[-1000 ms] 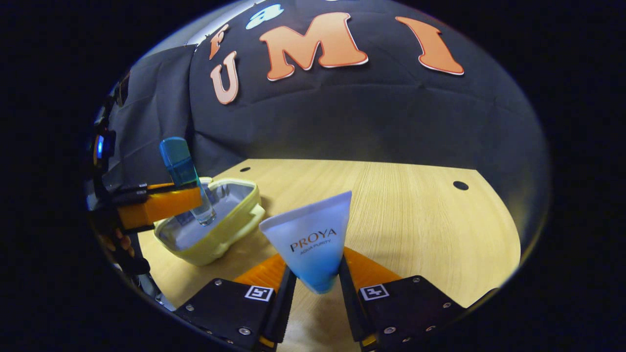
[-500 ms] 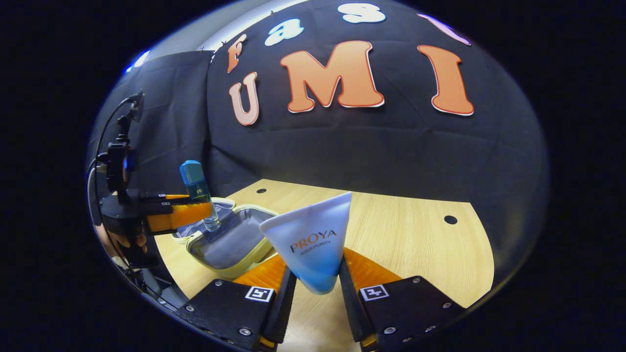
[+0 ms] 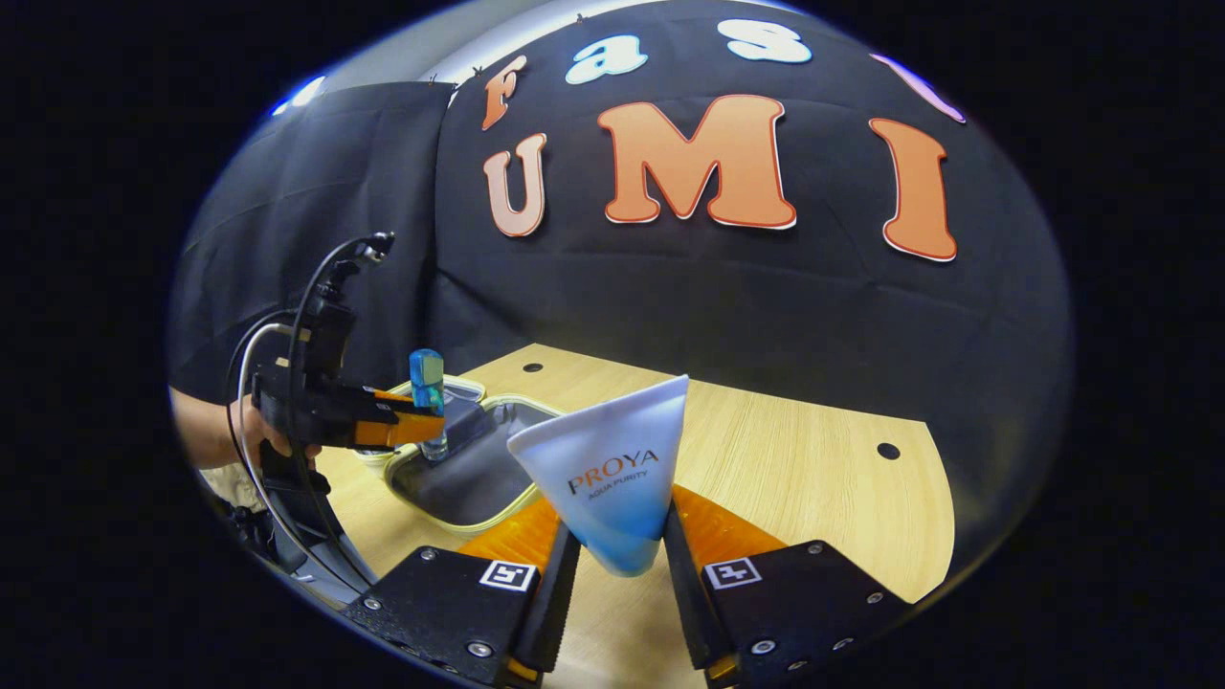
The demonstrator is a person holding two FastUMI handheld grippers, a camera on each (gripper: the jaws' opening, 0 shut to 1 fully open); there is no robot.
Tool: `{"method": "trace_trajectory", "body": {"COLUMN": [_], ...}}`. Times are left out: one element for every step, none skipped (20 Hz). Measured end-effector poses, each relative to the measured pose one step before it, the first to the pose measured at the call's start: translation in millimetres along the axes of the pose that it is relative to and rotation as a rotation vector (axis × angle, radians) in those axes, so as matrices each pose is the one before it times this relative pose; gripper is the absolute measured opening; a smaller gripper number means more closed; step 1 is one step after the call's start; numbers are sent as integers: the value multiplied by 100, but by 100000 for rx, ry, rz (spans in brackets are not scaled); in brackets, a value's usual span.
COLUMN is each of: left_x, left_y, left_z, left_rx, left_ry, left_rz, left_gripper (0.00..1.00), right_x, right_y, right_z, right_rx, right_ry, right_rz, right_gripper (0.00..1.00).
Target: First open the suitcase, pack the skin care products into it, and then close the suitcase.
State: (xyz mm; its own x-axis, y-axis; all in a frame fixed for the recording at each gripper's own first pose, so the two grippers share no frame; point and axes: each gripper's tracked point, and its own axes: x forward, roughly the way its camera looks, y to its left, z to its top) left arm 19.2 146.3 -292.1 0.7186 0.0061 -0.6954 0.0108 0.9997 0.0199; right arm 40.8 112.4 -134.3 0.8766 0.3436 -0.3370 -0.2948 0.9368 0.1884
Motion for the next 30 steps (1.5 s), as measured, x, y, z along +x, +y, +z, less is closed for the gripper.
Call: {"method": "trace_trajectory", "body": {"left_x": [860, 908, 1096, 815, 925, 722, 458, 384, 425, 399, 430, 411, 275, 140, 161, 490, 732, 554, 547, 450, 400, 218, 268, -12, -247, 153, -591, -247, -719, -634], "left_y": [21, 164, 37, 127, 224, 147, 13, 161, 430, 288, 239, 171, -78, 38, 173, 68, 108, 249, 275, 19, 99, -110, 160, 160, 132, -212, -321, -414, -254, -138], "left_z": [-699, -839, -1105, -722, -800, -667, -438, -401, -307, -194, -16, -211, 350, -17, 200, 170, 196, -183, -480, -263, -550, -303, 617, -385, 54, -110, 73, 148, 219, 647], "left_rx": [509, -680, -723, -582, -268, -597, -407, 226, 449, 279, -23, 244, 443, 604, -202, -1140, -1287, -1079, -1044, -458, -1431, -1488, -114, -420, 155, 70, 202, 460, 683, 971], "left_ry": [2759, 2651, 2960, 3162, 2739, 3269, 2320, 3002, 1553, 1852, 565, 2206, -285, 2142, 1787, 1798, 1945, 3259, 3658, 2732, 3381, 2411, -2812, 2752, -582, 416, -1640, -1784, -2527, -4572], "left_rz": [-1910, -1824, -2320, -1355, -1172, -1533, -1376, -1247, -791, -435, -285, -185, -894, -86, 61, -229, -142, 474, 559, 15, 904, -294, -470, 554, -71, -1026, -2625, -2782, -1607, -1575], "left_gripper": [42, 42, 42, 42, 42, 42, 42, 43, 42, 42, 42, 42, 43, 43, 42, 43, 42, 42, 42, 43, 42, 43, 43, 43, 42, 46, 46, 51, 57, 65], "right_x": [336, 335, 433, 475, 515, 424, 396, 462, 458, 437, 482, 471, 467, 395, 371, 482, 373, 347, 250, 274, 215, 199, 204, 191, 277, 198, 280, 226, 363, 247], "right_y": [556, 698, 607, 551, 454, 611, 510, 581, 641, 616, 630, 495, 566, 426, 416, 261, 250, 197, 141, 284, 192, 184, 121, 92, 73, 233, 145, 119, 233, 293], "right_z": [67, -66, 76, -77, 95, 156, 246, -79, -84, -179, -159, -213, -97, -74, -6, 17, -51, -91, -125, -113, -181, -196, -131, -190, -170, -271, -23, -179, -278, -272], "right_rx": [1155, 1370, 1184, 936, 349, -43, 38, 496, 624, 523, 587, 640, 603, 388, 430, 551, 720, 813, 751, 696, 390, 226, -98, -161, 131, 389, 442, 328, 231, 264], "right_ry": [494, 555, 322, 564, 370, 168, -271, 407, 468, 835, 718, 559, 614, 235, 219, 117, 364, 447, 667, 534, 974, 901, 952, 996, 940, 1088, 431, 1187, 1286, 1247], "right_rz": [-337, -220, -425, -378, -935, -609, -778, -95, -186, 60, 284, 42, 242, -409, 14, -515, -180, -448, -354, -96, 163, 424, -67, 55, -123, 574, 82, 432, 418, 319], "right_gripper": [50, 50, 50, 50, 50, 50, 50, 50, 50, 50, 50, 50, 50, 50, 50, 50, 50, 50, 50, 50, 50, 50, 50, 50, 50, 50, 50, 50, 50, 50]}}
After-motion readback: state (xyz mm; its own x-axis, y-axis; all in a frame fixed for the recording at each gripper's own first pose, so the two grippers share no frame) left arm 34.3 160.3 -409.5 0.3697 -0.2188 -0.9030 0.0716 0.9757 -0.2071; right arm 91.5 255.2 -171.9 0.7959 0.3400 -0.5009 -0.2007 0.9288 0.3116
